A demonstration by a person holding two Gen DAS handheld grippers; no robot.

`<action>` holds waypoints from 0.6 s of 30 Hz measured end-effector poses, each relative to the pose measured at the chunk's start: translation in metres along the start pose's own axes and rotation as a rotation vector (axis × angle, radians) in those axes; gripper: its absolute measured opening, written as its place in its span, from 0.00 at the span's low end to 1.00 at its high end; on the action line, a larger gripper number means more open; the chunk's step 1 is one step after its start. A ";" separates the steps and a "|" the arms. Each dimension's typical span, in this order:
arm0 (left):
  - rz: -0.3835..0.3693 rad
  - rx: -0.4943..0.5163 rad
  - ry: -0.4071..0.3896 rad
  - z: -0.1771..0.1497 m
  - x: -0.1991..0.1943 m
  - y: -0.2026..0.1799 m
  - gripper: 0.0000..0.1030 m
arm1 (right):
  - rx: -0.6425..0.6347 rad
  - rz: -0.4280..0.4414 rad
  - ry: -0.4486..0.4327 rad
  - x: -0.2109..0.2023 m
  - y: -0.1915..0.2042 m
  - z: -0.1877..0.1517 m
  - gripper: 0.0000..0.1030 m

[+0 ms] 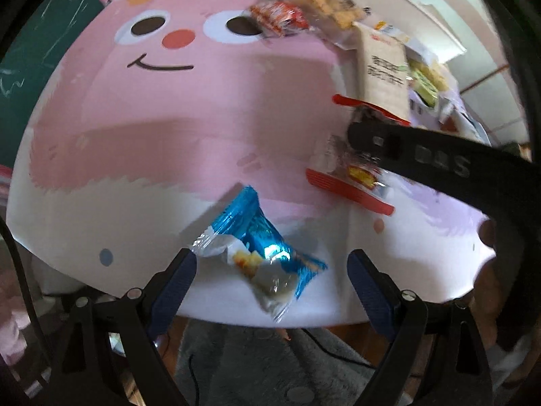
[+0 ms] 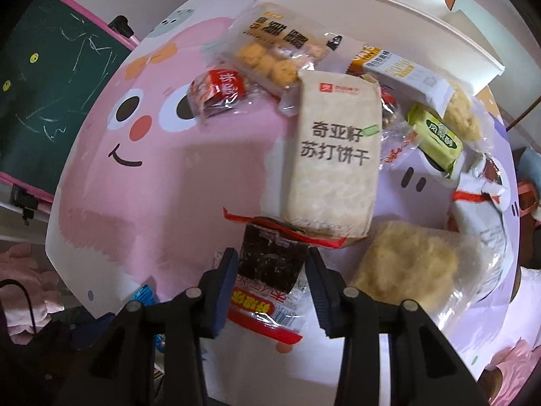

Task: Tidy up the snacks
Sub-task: 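Grasp the blue candy with the left tool while the right tool grasps the dark seaweed packet, then carry both snacks into the white tray and release them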

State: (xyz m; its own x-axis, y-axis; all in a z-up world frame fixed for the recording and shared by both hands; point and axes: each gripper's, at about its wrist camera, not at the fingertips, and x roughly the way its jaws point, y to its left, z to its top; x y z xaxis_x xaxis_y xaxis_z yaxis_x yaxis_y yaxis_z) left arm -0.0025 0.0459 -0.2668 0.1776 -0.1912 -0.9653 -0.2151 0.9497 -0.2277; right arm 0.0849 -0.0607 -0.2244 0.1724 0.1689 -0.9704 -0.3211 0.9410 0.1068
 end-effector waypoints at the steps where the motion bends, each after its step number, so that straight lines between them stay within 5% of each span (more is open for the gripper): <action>1: -0.002 -0.024 0.008 0.003 0.003 0.001 0.75 | 0.000 0.003 0.001 0.000 -0.002 0.001 0.40; 2: 0.001 -0.041 0.007 0.004 0.005 0.002 0.68 | 0.001 0.006 0.002 0.000 -0.004 0.001 0.40; 3: -0.005 -0.043 -0.008 0.005 0.003 0.002 0.46 | 0.001 0.007 0.002 0.000 -0.005 0.002 0.40; 5: 0.029 -0.013 -0.011 0.007 0.003 -0.001 0.28 | 0.000 0.016 0.002 -0.001 -0.006 0.001 0.40; 18: 0.071 0.052 -0.156 0.037 -0.052 0.001 0.26 | 0.010 0.127 -0.068 -0.041 -0.014 0.005 0.39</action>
State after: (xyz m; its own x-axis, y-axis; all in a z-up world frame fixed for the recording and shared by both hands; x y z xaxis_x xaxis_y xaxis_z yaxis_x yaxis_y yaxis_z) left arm 0.0237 0.0663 -0.2120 0.3114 -0.0865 -0.9463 -0.1834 0.9717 -0.1491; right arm 0.0873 -0.0787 -0.1854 0.1936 0.3058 -0.9322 -0.3348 0.9137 0.2302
